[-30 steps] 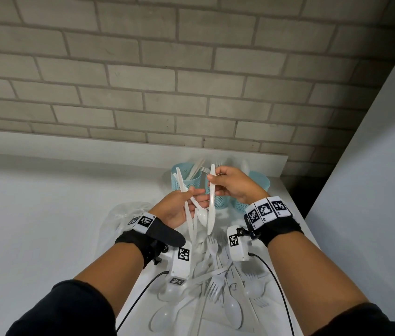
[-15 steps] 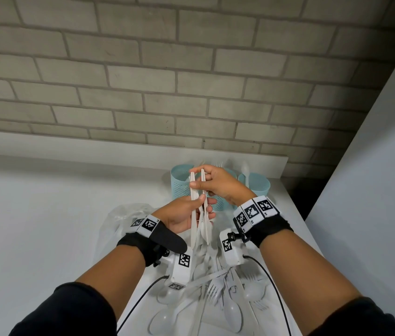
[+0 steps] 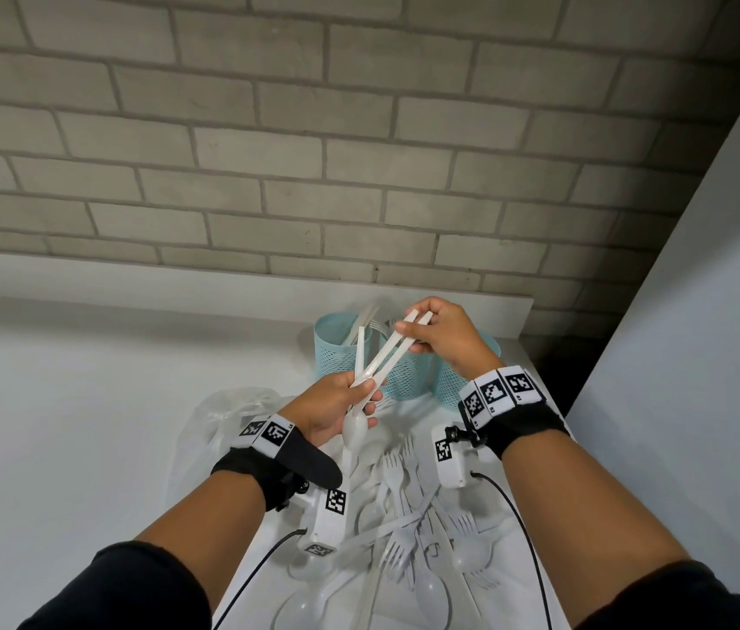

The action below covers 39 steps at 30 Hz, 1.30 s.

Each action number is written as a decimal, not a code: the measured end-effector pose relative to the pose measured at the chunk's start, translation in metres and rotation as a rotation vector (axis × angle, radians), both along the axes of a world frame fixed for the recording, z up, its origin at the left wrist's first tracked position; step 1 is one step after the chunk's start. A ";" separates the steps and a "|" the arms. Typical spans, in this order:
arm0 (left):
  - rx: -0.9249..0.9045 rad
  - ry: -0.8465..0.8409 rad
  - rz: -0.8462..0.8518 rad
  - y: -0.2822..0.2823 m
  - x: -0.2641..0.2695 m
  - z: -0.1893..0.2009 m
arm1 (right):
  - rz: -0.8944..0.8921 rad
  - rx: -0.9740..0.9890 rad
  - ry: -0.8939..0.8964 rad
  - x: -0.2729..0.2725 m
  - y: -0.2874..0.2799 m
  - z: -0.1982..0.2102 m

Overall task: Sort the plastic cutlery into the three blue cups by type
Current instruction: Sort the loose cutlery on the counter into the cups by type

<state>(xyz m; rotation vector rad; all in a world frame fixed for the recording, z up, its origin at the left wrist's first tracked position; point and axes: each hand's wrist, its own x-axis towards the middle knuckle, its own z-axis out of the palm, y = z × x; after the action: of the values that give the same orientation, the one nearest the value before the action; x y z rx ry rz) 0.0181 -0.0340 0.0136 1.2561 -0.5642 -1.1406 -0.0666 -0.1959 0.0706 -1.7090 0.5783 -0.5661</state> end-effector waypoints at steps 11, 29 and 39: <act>0.029 -0.022 0.085 -0.007 0.003 0.002 | 0.494 -0.835 0.840 0.002 0.019 0.006; -0.327 0.336 0.447 0.001 0.025 0.005 | -0.047 0.439 -0.437 0.078 0.021 0.001; -0.347 0.327 0.454 0.009 0.035 0.003 | -0.054 0.116 -0.049 0.109 0.019 -0.035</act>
<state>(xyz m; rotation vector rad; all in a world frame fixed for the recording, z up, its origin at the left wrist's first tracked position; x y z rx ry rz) 0.0530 -0.0252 0.0167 0.8187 -0.2012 -0.7982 0.0425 -0.1773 0.0356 -1.5702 0.6123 -0.6002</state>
